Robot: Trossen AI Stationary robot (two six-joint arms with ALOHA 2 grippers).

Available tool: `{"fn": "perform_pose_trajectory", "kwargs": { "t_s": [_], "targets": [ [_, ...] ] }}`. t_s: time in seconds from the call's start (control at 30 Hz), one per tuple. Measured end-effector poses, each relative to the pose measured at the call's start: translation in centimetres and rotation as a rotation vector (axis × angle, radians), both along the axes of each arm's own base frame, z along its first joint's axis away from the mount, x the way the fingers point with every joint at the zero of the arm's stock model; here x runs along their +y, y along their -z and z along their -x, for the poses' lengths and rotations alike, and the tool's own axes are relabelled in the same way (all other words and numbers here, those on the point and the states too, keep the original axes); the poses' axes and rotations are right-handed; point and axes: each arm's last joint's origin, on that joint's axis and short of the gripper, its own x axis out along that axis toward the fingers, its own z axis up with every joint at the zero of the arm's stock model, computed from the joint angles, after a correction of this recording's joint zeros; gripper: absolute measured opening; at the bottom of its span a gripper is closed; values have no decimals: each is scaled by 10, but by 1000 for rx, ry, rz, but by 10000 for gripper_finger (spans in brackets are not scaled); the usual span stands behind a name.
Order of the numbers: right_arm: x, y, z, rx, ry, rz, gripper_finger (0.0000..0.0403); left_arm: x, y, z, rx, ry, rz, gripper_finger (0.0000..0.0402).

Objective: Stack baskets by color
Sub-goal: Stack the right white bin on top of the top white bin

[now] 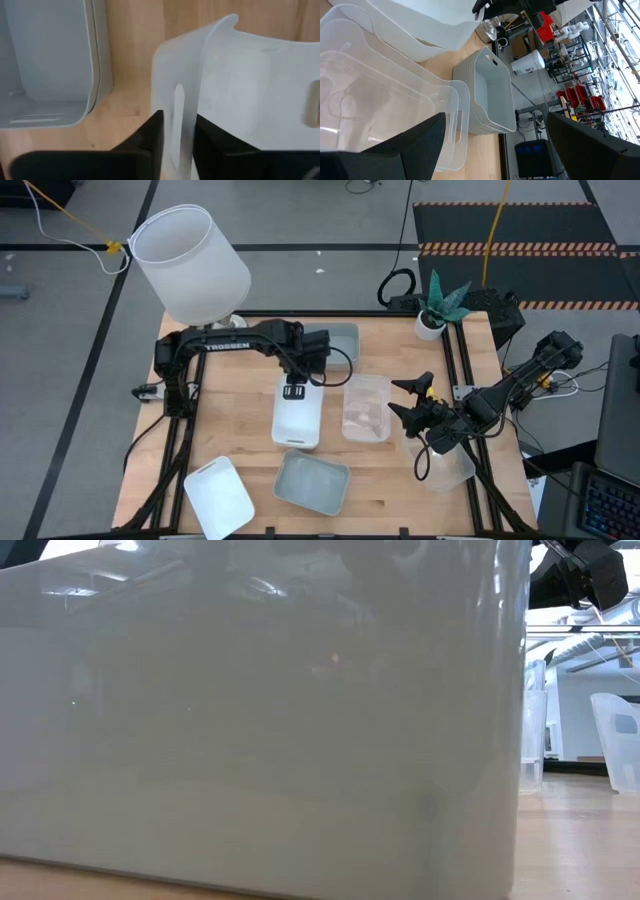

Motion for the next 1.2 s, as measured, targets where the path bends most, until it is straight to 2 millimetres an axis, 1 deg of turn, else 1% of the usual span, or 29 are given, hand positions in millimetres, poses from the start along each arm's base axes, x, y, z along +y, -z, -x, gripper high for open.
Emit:
{"fn": "perform_pose_trajectory", "kwargs": {
  "t_s": [0.17,0.27,0.4,0.5,0.6,0.73,0.8,0.87,0.93,1.0,1.07,1.13,1.2],
  "targets": [
    [0,0,0,0,0,0,338,-4,0,0,10,-54,-25,149],
    [0,0,0,0,0,0,338,-9,-6,3,33,-127,-44,173],
    [0,0,0,1,-1,-1,338,-20,-19,11,47,-194,-95,187],
    [0,0,0,2,-2,0,338,-35,-32,19,5,-237,-146,187],
    [0,0,0,2,-2,0,338,-59,-43,24,-57,-283,-186,180],
    [0,0,0,3,-3,1,338,-108,-45,29,-115,-239,-272,163],
    [0,0,0,9,-12,-9,338,-132,-37,34,-112,-196,-288,156],
    [1,0,0,13,-21,-19,338,-153,-24,40,-96,-149,-303,153],
    [1,0,-1,14,-33,-34,338,-167,-11,47,-74,-167,-317,153],
    [2,0,-1,9,-34,-39,338,-171,-3,53,-59,-309,-304,152],
    [2,0,-2,3,-35,-43,338,-167,2,57,-61,-527,-282,152],
    [3,-1,-2,-7,-39,-45,338,-166,7,57,-83,-721,-248,152],
    [3,-2,-3,-15,-44,-46,338,-165,11,55,-122,-860,-201,152]
  ]
}}
